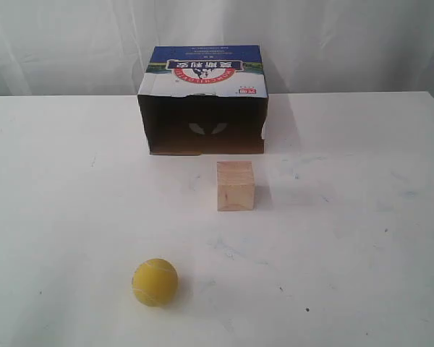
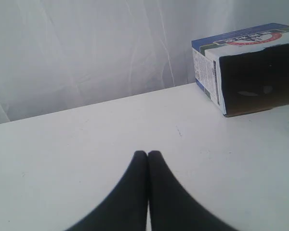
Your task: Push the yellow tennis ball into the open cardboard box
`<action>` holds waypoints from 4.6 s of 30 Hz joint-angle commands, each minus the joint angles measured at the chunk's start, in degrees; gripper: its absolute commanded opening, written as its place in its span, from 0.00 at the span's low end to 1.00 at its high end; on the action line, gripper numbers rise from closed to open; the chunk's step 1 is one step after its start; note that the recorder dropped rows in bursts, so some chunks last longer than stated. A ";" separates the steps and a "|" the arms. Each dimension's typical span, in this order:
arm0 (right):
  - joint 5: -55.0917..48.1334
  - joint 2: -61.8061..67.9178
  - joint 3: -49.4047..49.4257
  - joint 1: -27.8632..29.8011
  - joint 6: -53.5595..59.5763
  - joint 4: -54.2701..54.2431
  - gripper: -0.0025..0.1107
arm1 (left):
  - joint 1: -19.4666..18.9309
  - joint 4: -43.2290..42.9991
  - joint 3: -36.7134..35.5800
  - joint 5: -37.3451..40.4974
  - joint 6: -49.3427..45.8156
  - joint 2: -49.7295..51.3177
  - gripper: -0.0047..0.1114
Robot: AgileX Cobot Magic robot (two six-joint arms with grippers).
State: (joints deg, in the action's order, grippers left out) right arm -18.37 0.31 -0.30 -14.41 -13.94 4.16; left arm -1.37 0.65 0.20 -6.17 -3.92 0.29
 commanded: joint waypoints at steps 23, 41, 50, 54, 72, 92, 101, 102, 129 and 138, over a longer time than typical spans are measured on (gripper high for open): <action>0.46 -0.31 0.30 0.17 0.25 0.27 0.02 | -0.18 5.33 -0.20 -13.72 33.89 -0.29 0.04; 0.46 -0.31 0.30 0.17 0.25 0.27 0.02 | -0.18 -69.76 28.51 -2.38 87.20 11.37 0.04; 0.46 -0.31 0.30 0.17 0.25 0.27 0.02 | -0.18 -100.60 34.35 -26.07 113.52 36.39 0.04; 0.46 -0.31 0.30 0.17 0.25 0.27 0.02 | -0.18 -100.60 34.35 -28.68 111.76 40.69 0.04; 0.46 -0.31 0.30 0.17 0.25 0.27 0.02 | 4.17 -100.60 32.05 -29.79 110.62 45.31 0.04; 0.46 -0.31 0.30 0.17 0.25 0.27 0.02 | 19.38 -100.60 31.28 -15.18 115.24 50.09 0.04; 0.46 -0.31 0.30 0.17 0.25 0.27 0.02 | 19.38 -100.60 31.28 -16.26 115.06 49.75 0.04; 0.46 -0.31 0.30 0.17 0.25 0.27 0.02 | 19.38 -100.60 31.28 -16.27 114.98 49.75 0.04; 0.46 -0.31 0.30 0.17 0.25 0.27 0.02 | 42.80 -18.95 31.09 14.40 24.50 54.03 0.04; 0.46 -0.31 0.30 0.17 0.25 0.27 0.02 | 42.80 -21.87 31.21 9.12 24.63 62.96 0.04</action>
State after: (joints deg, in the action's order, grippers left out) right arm -18.37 0.31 -0.30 -14.41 -13.94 4.16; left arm 40.97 -20.28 31.12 5.21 20.72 61.55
